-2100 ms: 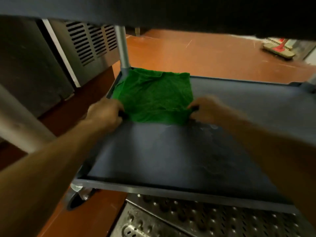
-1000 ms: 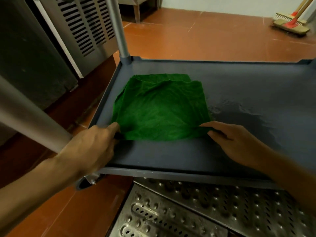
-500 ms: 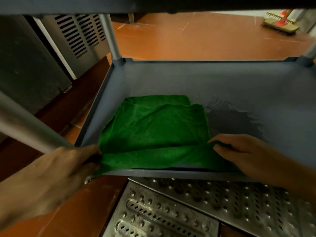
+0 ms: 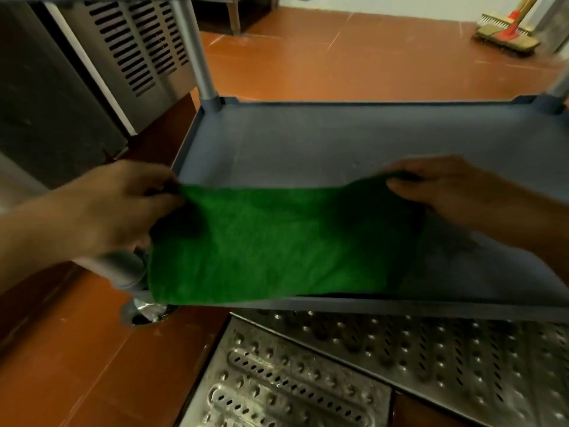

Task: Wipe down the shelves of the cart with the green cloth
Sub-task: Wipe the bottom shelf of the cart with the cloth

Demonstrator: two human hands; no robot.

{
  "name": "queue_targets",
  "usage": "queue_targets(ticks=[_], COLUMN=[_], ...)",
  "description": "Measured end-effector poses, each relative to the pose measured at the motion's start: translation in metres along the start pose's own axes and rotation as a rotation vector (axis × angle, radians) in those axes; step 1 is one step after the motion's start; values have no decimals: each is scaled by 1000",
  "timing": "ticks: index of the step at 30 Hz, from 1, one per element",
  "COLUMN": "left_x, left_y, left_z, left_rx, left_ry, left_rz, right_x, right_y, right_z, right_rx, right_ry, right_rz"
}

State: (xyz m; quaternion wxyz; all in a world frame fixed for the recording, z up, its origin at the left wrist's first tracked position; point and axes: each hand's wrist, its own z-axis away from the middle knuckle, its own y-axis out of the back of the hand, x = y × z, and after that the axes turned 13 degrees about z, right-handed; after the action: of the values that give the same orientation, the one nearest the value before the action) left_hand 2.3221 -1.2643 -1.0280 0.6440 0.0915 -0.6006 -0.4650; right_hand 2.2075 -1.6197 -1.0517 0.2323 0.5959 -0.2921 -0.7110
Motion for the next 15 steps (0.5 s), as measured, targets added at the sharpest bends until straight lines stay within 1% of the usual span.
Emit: queue_targets(ticks=[1, 3, 5, 7, 8, 9, 10, 11, 12, 13, 14, 15], left_x=[10, 25, 23, 6, 0, -6, -12, -17, -20, -23, -30, -37], left_y=[-4, -14, -25, -35, -40, -45, -50, -56, -61, -66, -69, -72], left_z=[-9, -32, -51, -56, -53, -46, -40, -34, -25, -18, -14, -12], left_rx=[33, 88, 130, 168, 183, 180, 133, 40, -86, -192, -255, -256], left_ry=[3, -21, -13, 2, -19, -87, -167, -248, -292, -302, -291, -307], left_rz=[16, -48, -167, -298, -350, -376, -387, -393, -414, -456, -511, -552], right_x=[-4, 2, 9, 15, 15, 17, 19, 23, 30, 38, 46, 53], right_y=[-3, -12, -26, -38, -42, -46, -50, -56, -63, -69, -75, -82], right_z=[-13, -41, -57, -54, -48, -40, -31, -22, -14, -8, -4, 0], right_rx=[88, 147, 139, 123, 118, 86, 20, -69, -153, -198, -218, -216], right_ry=[13, 0, -11, 7, 72, 156, 234, 281, 290, 289, 291, 309], right_rz=[46, 143, 226, 412, 481, 520, 537, 537, 548, 569, 579, 581])
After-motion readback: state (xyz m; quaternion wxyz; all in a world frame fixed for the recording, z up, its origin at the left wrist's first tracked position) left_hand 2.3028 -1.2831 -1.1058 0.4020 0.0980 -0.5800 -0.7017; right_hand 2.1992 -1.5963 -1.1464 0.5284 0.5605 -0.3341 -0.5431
